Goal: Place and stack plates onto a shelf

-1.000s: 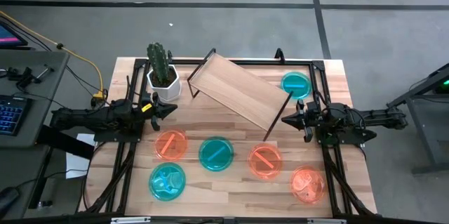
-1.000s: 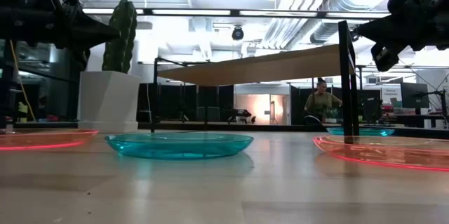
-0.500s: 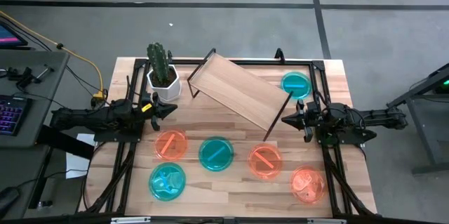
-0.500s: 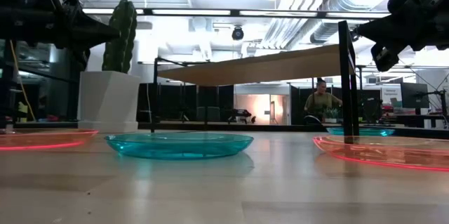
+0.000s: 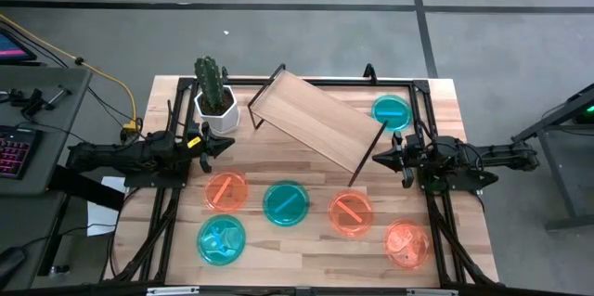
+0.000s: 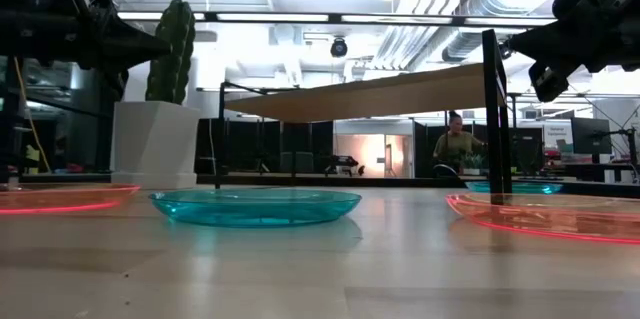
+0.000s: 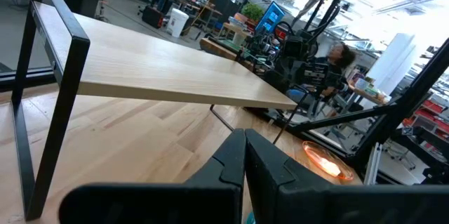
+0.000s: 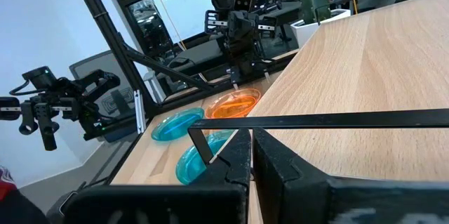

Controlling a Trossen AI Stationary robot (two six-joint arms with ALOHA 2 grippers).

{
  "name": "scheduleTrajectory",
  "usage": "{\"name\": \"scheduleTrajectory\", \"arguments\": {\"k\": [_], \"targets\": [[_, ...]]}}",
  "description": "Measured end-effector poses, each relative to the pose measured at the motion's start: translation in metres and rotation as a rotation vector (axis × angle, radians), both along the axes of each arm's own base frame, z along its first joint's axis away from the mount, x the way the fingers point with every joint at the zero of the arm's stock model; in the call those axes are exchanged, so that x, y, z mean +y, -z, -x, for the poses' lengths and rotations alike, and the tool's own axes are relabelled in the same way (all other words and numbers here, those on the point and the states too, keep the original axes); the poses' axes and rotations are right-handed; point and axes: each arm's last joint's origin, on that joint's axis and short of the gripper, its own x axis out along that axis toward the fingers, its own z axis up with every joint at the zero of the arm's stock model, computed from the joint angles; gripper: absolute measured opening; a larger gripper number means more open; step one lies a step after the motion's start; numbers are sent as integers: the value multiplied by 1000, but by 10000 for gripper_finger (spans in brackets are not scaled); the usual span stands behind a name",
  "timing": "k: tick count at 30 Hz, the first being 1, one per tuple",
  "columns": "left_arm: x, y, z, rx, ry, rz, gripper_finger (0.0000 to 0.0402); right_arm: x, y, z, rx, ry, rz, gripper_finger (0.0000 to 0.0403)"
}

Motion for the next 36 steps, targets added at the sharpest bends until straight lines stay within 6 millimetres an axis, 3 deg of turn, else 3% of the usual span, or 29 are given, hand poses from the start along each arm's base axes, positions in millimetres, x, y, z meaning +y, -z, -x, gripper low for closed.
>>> {"name": "scheduleTrajectory", "arguments": {"k": [22, 29, 36], "targets": [[0, 0, 0, 0, 0, 0, 1, 0, -2, 0, -17, 4, -48, 0], [0, 0, 0, 0, 0, 0, 1, -8, -29, 5, -354, 171, -563, 0], [0, 0, 0, 1, 0, 0, 1, -13, -66, 20, -719, 227, -632, 0]]}}
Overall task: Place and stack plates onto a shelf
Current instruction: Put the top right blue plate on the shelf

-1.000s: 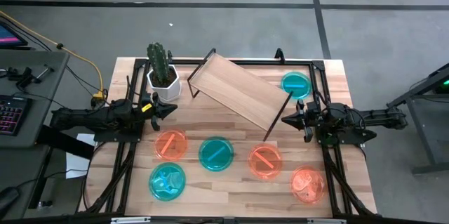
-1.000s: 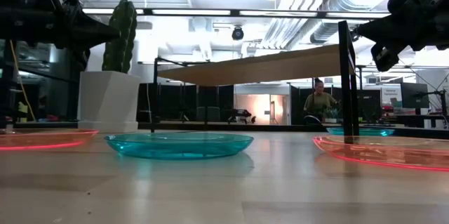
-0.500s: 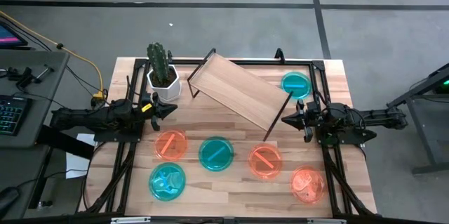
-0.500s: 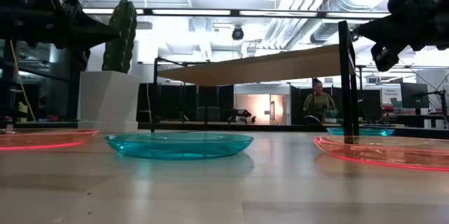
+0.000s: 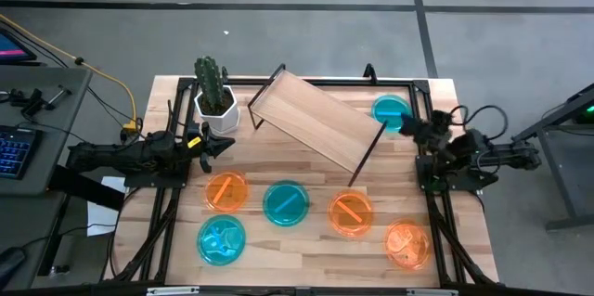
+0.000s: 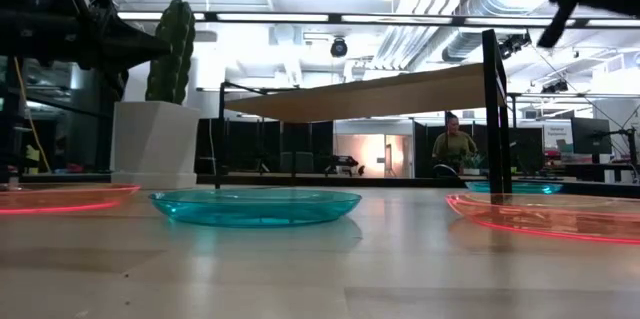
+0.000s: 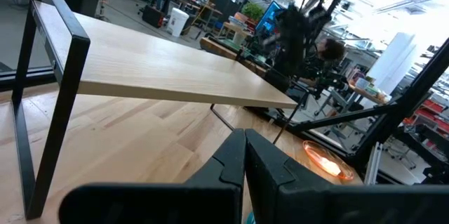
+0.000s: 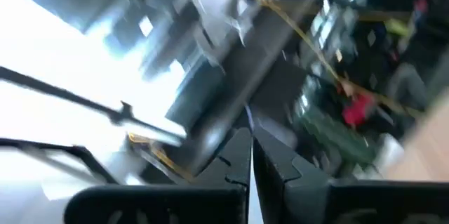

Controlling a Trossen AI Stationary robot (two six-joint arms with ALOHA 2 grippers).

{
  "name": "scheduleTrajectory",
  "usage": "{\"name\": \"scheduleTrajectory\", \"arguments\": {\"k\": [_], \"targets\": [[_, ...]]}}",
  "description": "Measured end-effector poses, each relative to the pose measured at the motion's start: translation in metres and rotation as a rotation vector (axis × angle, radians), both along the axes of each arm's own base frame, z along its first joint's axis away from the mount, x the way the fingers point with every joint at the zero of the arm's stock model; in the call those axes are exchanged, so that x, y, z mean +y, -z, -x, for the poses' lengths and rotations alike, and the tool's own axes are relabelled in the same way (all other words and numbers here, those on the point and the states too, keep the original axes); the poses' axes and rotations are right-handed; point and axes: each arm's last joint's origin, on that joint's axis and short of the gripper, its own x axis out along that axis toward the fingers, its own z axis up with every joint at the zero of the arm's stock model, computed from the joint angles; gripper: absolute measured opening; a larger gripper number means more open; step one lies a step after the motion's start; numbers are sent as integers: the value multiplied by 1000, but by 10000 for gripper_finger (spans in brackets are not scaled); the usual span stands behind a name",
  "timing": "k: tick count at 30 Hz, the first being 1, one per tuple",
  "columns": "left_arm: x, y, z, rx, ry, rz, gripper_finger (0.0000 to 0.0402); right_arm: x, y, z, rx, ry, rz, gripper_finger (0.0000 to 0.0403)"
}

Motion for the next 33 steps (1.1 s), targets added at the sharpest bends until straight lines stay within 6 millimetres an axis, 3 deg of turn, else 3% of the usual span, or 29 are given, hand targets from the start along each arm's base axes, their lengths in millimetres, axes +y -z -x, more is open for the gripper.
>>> {"name": "scheduleTrajectory", "arguments": {"k": [3, 8, 14, 20, 26, 33], "targets": [[0, 0, 0, 0, 0, 0, 1, -2, -29, 2, 30, 108, 24, 2], [0, 0, 0, -1, 0, 0, 1, -7, -72, -7, 363, 318, -13, 37], [0, 0, 0, -1, 0, 0, 1, -21, -90, 1, 826, 549, -230, 105], [0, 0, 0, -2, 0, 0, 1, -40, -72, -2, 1151, 709, -491, 128], [0, 0, 0, -1, 0, 0, 1, -73, -25, -26, 1375, 703, -707, 129], [0, 0, 0, -2, 0, 0, 1, -103, 24, -22, 1440, 685, -1014, 129]]}}
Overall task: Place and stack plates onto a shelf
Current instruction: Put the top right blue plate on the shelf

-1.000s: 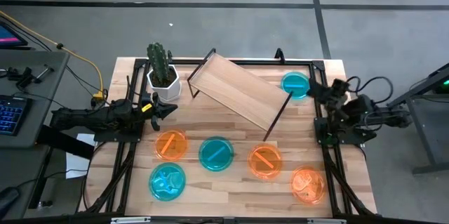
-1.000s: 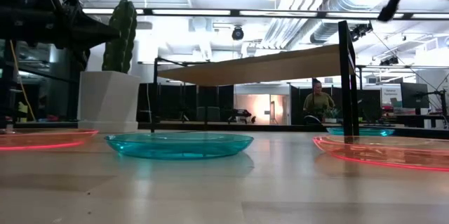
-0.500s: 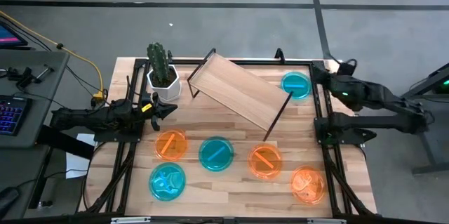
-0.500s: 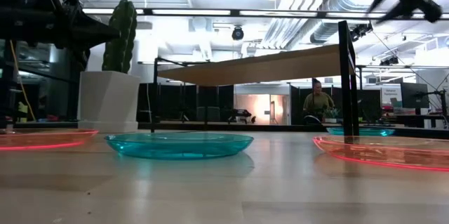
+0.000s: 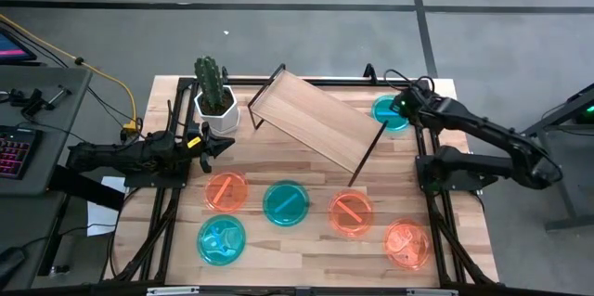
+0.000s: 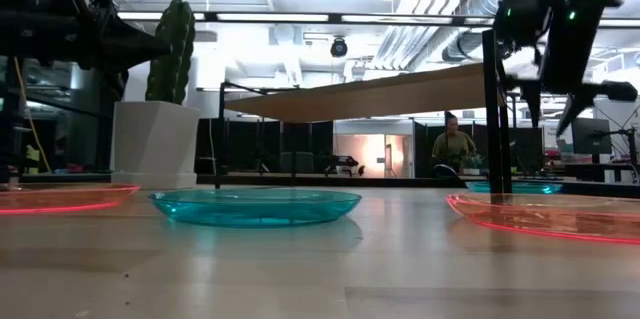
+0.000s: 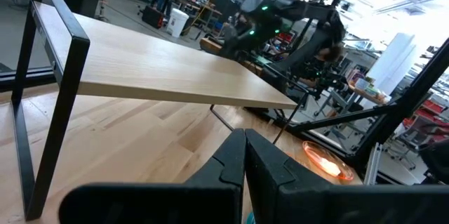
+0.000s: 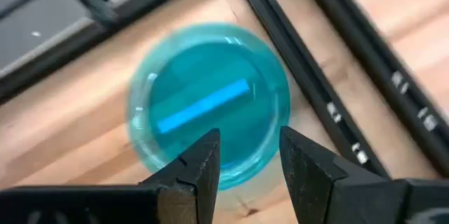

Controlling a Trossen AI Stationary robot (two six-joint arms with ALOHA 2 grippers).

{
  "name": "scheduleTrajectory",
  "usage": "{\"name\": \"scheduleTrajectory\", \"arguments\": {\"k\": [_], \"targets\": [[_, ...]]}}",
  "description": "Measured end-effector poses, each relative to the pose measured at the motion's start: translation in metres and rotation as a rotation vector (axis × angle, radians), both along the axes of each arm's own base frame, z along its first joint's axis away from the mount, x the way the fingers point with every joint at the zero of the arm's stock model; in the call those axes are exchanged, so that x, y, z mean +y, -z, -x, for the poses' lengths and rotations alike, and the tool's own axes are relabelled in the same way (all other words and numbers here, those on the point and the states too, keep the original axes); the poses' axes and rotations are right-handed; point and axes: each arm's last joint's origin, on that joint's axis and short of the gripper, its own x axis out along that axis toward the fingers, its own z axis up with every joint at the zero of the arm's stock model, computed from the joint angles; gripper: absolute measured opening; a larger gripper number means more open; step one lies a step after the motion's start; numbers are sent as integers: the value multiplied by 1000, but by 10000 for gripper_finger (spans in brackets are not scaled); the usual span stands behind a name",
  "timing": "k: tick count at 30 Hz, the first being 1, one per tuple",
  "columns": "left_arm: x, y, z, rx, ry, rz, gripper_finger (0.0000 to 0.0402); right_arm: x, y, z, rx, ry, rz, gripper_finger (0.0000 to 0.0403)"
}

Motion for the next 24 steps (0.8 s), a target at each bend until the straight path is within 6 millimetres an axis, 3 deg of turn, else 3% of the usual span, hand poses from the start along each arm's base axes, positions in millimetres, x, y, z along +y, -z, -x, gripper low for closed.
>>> {"name": "scheduleTrajectory", "arguments": {"k": [7, 17, 24], "targets": [[0, 0, 0, 0, 0, 0, 1, -15, 23, 7, -6, 86, -80, 129], [0, 0, 0, 0, 0, 0, 1, -13, 55, 12, 34, 219, -156, 129], [0, 0, 0, 0, 0, 0, 1, -16, 75, 8, -72, 279, -114, 129]]}}
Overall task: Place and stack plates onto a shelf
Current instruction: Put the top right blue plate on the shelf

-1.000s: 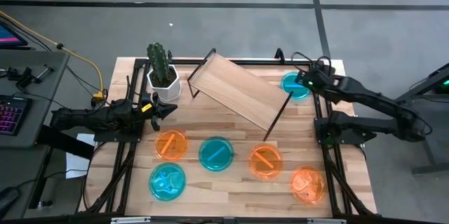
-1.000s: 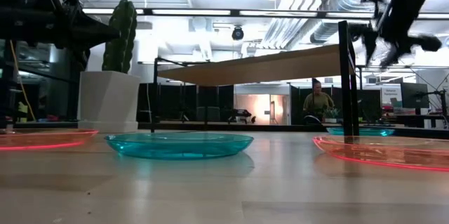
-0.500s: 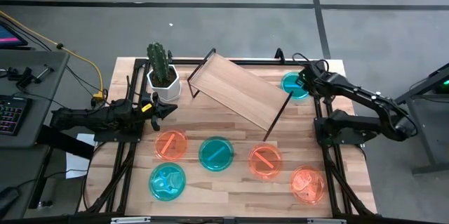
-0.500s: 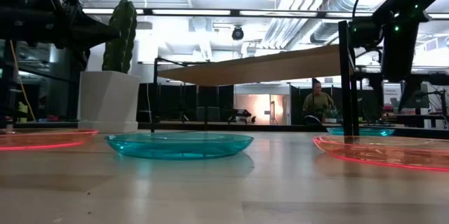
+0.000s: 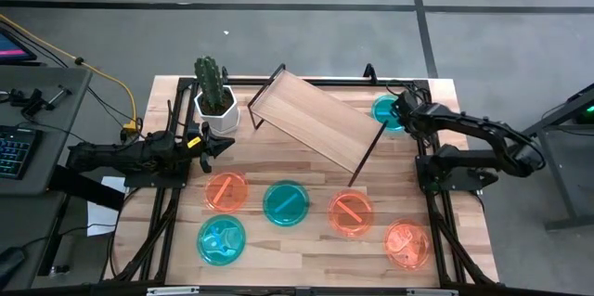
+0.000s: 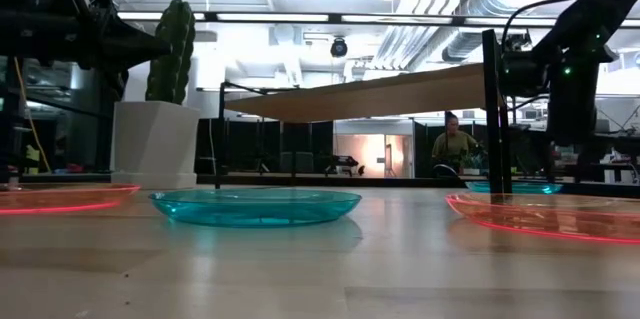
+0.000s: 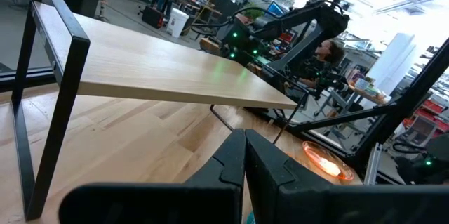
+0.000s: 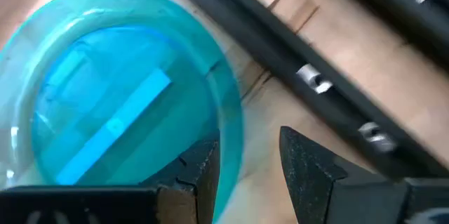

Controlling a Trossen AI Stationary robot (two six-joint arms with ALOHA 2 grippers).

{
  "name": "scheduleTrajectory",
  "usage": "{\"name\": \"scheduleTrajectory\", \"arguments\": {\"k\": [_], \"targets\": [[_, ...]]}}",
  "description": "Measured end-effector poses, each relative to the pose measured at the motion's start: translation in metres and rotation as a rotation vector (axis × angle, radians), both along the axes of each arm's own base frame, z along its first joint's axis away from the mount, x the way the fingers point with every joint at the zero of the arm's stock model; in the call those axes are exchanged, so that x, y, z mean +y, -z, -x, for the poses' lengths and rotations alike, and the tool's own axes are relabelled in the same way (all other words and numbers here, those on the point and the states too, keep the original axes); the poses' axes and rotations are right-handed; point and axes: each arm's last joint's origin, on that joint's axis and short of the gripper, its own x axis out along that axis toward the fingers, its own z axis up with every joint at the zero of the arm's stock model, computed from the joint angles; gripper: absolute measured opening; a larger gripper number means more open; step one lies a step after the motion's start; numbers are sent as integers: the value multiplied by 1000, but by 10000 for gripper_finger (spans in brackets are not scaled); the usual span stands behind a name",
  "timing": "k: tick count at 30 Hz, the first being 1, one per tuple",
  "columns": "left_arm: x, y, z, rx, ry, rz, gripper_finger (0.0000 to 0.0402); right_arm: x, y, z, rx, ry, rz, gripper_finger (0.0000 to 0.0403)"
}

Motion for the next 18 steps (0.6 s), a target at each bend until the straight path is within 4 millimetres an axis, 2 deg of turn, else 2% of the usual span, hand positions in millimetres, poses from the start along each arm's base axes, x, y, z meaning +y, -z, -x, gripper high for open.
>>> {"name": "scheduleTrajectory", "arguments": {"k": [14, 18], "targets": [[0, 0, 0, 0, 0, 0, 1, -6, 15, -4, 37, 8, -10, 128], [0, 0, 0, 0, 0, 0, 1, -7, 16, -4, 40, 12, 4, 105]]}}
